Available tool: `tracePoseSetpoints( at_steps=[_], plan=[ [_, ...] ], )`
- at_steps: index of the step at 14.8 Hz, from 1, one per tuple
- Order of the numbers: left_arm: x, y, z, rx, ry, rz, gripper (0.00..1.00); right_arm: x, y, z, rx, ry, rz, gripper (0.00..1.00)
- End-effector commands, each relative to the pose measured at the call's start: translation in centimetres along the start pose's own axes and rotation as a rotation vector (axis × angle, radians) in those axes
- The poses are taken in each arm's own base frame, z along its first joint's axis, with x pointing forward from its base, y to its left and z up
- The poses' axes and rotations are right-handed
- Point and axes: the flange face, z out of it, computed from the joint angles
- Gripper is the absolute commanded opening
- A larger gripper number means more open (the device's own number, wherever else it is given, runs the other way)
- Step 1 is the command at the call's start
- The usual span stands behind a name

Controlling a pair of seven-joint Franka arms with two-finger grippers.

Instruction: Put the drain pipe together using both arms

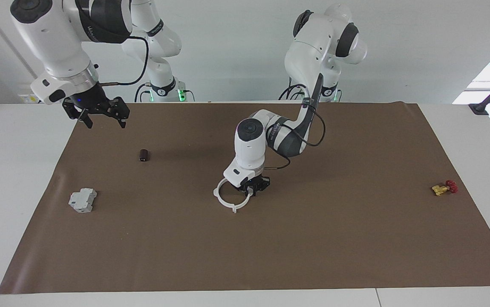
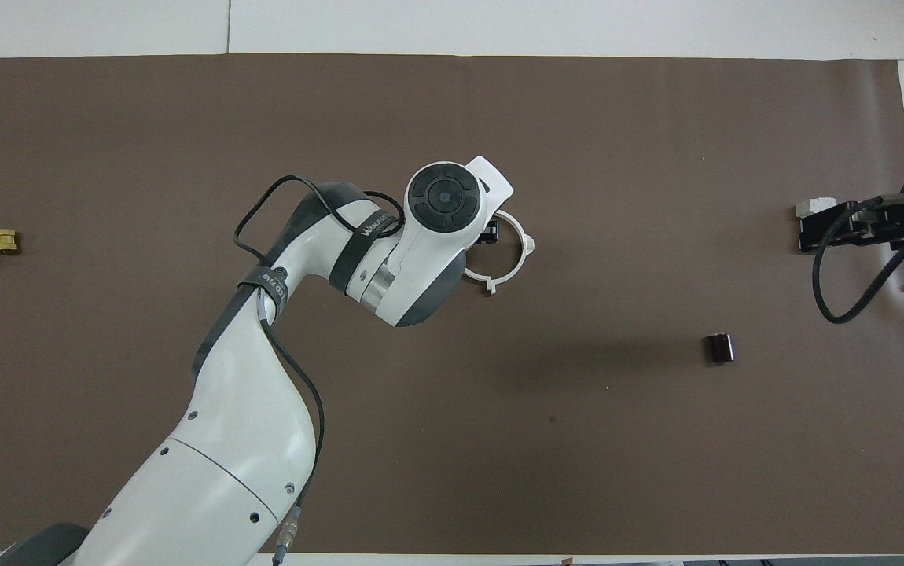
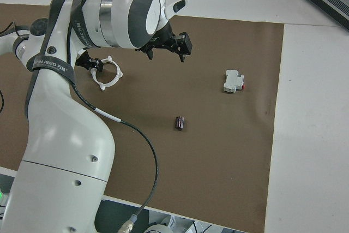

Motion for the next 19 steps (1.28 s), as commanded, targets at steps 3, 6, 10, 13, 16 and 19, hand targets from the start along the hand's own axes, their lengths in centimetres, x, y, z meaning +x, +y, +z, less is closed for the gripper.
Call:
tracePoseSetpoints(
  at_steps=[3,6,10,13,16,19],
  plan=[
    [-1.1,-5.2,-5.1,-0.004,0.013,-0.048,1.00,-0.1,0.5,-0.1,0.007,0.018,-0.007,1.00],
    [-2.4,-9.8,-7.8,0.001,0.011,-0.088,1.00,-0.1,0.4,-1.4,0.007,0.033,-0.008,1.00],
    [-1.9,-18.5,-10.6,0.048,-0.054,-0.193,1.00,-0.3,0.5,-1.6,0.007,0.030,-0.007,1.00],
    [-1.6,-25.7,-12.8,0.072,-0.093,-0.272,1.00,-0.3,0.4,-1.7,0.007,0.035,-0.008,1.00],
    [-1.8,-33.0,-15.7,0.072,-0.120,-0.171,1.00,-0.3,0.4,-1.6,0.009,0.033,-0.008,1.00],
    [-2.4,-39.2,-19.1,0.064,-0.101,-0.107,1.00,-0.3,0.3,-1.7,0.008,0.035,-0.011,1.00]
  ],
)
